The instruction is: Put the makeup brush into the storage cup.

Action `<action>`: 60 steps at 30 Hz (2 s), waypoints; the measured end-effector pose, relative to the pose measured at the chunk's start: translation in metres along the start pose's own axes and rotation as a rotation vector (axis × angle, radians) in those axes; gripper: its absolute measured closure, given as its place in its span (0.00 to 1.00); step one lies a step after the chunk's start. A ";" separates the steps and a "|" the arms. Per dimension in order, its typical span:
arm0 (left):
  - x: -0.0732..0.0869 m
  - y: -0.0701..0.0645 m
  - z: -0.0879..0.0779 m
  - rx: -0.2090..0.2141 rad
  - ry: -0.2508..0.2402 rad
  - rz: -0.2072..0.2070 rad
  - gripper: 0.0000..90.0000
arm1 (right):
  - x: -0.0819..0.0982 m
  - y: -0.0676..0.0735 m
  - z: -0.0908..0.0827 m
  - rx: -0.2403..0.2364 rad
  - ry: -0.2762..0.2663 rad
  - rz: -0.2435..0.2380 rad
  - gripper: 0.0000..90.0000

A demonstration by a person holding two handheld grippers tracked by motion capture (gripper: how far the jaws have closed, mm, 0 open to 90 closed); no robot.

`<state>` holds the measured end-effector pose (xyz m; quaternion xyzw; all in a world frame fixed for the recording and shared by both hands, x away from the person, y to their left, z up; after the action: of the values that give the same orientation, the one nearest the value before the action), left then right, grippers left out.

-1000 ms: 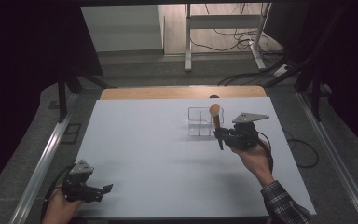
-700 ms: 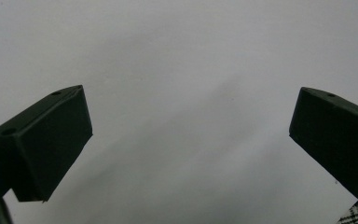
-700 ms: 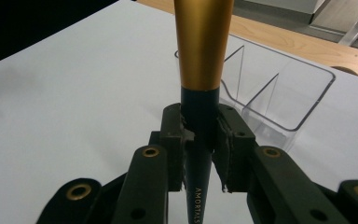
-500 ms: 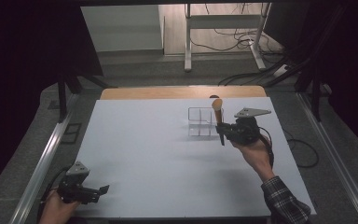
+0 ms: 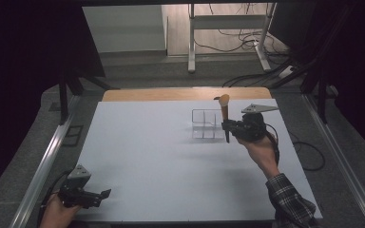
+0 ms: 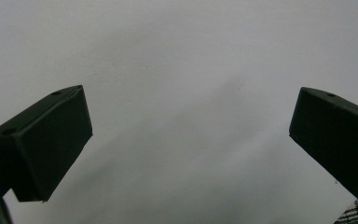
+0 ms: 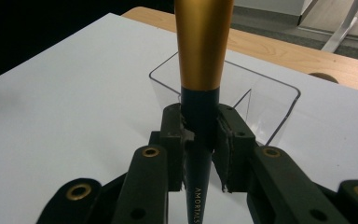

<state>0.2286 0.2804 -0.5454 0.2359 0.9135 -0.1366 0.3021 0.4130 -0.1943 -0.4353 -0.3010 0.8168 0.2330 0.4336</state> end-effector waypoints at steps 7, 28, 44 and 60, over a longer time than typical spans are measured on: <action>0.000 0.000 0.000 0.000 0.004 0.004 0.00 | -0.010 -0.006 0.001 0.005 -0.016 0.010 0.82; 0.000 -0.001 0.002 0.005 0.012 0.013 0.00 | -0.033 -0.022 0.014 0.046 -0.060 0.019 0.82; 0.000 -0.002 0.002 0.012 0.008 0.017 0.00 | -0.043 -0.033 0.027 0.077 -0.085 0.028 0.82; 0.000 -0.001 0.002 0.013 0.009 0.009 0.00 | -0.048 -0.043 0.038 0.103 -0.093 0.031 0.82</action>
<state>0.2285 0.2786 -0.5469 0.2427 0.9127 -0.1401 0.2973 0.4860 -0.1866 -0.4197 -0.2545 0.8113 0.2109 0.4823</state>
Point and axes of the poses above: each handheld gripper's, and its own axes: z roughly forward along the jaws, x roughly out of its underside, y roughly to its left, the point moved 4 cm from there along z, roughly forward along the jaws, and after that the axes turned 2 degrees about -y, right-handed, at the moved point
